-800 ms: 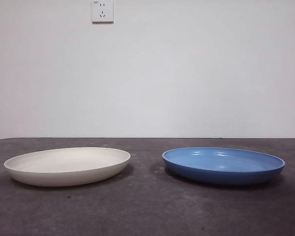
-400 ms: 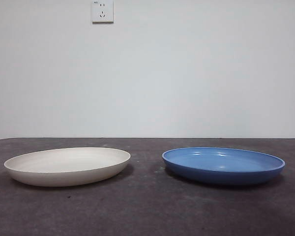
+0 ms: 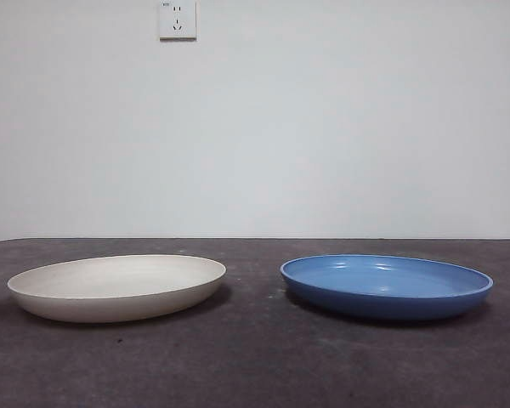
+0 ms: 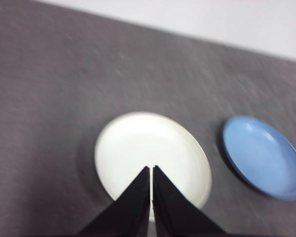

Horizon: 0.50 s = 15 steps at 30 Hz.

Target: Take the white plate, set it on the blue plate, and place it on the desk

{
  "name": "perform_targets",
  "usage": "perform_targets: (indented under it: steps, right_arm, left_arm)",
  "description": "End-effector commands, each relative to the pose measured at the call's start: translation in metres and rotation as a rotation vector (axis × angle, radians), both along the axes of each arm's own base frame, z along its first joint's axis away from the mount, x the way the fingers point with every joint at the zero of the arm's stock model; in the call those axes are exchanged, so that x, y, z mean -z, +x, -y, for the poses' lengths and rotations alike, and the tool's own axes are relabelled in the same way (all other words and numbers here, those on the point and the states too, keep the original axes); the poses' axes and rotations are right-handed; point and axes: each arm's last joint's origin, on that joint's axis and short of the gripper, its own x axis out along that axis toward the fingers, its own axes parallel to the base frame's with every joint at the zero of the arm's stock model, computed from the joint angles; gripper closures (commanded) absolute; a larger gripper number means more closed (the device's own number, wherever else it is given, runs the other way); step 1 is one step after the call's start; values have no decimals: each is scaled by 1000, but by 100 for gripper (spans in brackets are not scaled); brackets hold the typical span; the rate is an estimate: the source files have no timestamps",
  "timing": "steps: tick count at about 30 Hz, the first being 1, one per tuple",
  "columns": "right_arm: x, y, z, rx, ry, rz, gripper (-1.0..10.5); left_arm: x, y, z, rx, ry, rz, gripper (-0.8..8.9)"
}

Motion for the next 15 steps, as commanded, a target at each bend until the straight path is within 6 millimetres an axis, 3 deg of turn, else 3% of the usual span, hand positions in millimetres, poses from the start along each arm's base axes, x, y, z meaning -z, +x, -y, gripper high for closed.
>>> perform_targets:
  steps: [1,6,15]
  right_arm:
    - [-9,7,-2,-79,-52,-71,939]
    - [-13,15,-5,-174,-86,-208,939]
    - [-3,17,-15,-298,-130,-366,939]
  left_arm:
    - [-11,8,2,100,49,-27,804]
    - [-17,16,6,190,67,-134,805]
    - [-16,18,15,324,76,-204,804]
